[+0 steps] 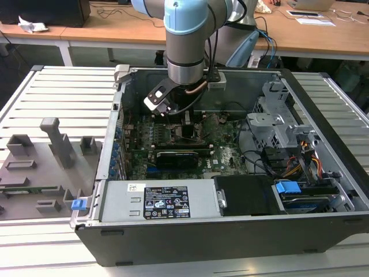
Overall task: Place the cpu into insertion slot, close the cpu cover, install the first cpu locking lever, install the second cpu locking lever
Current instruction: 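Place the cpu into insertion slot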
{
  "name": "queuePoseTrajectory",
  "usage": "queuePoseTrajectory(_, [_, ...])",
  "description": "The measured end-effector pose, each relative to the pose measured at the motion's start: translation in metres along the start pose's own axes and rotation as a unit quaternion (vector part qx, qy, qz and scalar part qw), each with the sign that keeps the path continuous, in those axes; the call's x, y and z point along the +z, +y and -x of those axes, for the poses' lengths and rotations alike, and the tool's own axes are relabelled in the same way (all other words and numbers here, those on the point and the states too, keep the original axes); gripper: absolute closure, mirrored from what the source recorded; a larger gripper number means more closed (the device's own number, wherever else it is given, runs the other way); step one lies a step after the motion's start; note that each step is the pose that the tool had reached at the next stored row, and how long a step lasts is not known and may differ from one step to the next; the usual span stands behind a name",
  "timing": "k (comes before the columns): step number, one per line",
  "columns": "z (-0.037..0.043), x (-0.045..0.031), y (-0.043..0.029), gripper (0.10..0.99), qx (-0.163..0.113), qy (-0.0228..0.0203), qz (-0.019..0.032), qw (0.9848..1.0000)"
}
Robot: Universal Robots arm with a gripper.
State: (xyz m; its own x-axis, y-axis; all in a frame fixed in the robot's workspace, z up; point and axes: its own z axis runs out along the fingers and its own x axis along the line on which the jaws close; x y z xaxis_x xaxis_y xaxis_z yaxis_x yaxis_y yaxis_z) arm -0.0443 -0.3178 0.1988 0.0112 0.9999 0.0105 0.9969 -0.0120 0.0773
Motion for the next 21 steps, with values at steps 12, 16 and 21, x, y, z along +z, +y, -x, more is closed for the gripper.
queuePoseTrajectory(12, [-0.0001,-0.0091,0.0017,0.471,0.000,0.0000,-0.0003,1.0000])
queuePoseTrajectory(16, [-0.0002,-0.0138,0.0021,0.675,0.000,0.0000,-0.0006,1.0000])
queuePoseTrajectory(21, [-0.0002,-0.0186,0.0025,0.976,0.000,0.0000,-0.0008,1.0000])
